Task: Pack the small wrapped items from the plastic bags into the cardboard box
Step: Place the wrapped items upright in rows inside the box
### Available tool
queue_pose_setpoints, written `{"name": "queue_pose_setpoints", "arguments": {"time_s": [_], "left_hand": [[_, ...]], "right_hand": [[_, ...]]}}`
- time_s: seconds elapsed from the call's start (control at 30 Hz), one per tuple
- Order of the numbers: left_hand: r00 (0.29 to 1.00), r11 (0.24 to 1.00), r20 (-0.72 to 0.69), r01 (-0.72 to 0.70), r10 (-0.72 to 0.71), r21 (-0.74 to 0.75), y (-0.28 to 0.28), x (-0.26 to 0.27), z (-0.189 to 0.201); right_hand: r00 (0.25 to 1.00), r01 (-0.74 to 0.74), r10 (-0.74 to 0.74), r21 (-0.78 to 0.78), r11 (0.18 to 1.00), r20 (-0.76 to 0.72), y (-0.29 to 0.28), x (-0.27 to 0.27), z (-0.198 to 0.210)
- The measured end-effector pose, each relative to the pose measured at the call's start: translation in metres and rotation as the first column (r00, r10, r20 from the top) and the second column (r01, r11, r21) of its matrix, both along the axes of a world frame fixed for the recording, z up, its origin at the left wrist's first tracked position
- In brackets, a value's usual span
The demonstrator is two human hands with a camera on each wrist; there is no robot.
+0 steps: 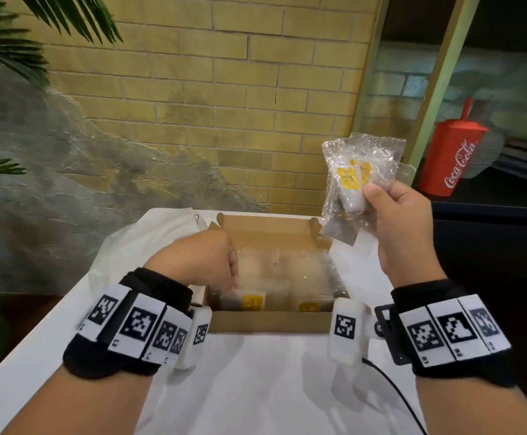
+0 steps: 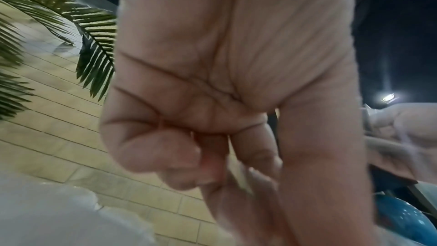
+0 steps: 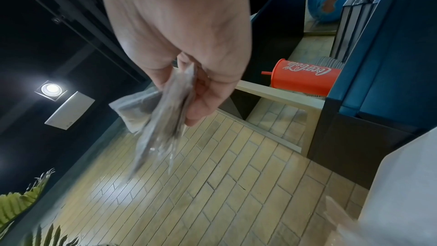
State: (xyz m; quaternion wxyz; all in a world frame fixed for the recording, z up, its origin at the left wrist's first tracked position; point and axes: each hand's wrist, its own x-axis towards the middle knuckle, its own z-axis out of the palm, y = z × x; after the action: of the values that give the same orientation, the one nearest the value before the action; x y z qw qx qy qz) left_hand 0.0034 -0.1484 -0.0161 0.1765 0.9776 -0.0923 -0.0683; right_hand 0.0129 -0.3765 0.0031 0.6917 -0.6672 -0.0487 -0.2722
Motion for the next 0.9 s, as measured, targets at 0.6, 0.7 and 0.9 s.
{"name": "queue_pose_setpoints", "arguments": {"time_s": [0.6,0.7,0.9], "left_hand": [[0.993,0.548,-0.009,0.058,-0.119,-0.834,-0.022,-0.009,0.012],[0.962,0.325,-0.069,0.021,-0.263,-0.945,-0.038,-0.014,0.007],[0.972,0.126,-0.002,0.029,-0.234,-0.992,-0.045,-0.011,0.005]], "right_hand": [[0.973,-0.219,0.210,-0.086,0.972,-0.101,0.035,-0.013,-0.003],[0.933,-0.345,0.335,-0.064,0.936,-0.128,0.050,-0.019,-0.005],[0.895,-0.439,0.416,-0.158,0.884,-0.163,0.047,-0.022,-0.003]]}}
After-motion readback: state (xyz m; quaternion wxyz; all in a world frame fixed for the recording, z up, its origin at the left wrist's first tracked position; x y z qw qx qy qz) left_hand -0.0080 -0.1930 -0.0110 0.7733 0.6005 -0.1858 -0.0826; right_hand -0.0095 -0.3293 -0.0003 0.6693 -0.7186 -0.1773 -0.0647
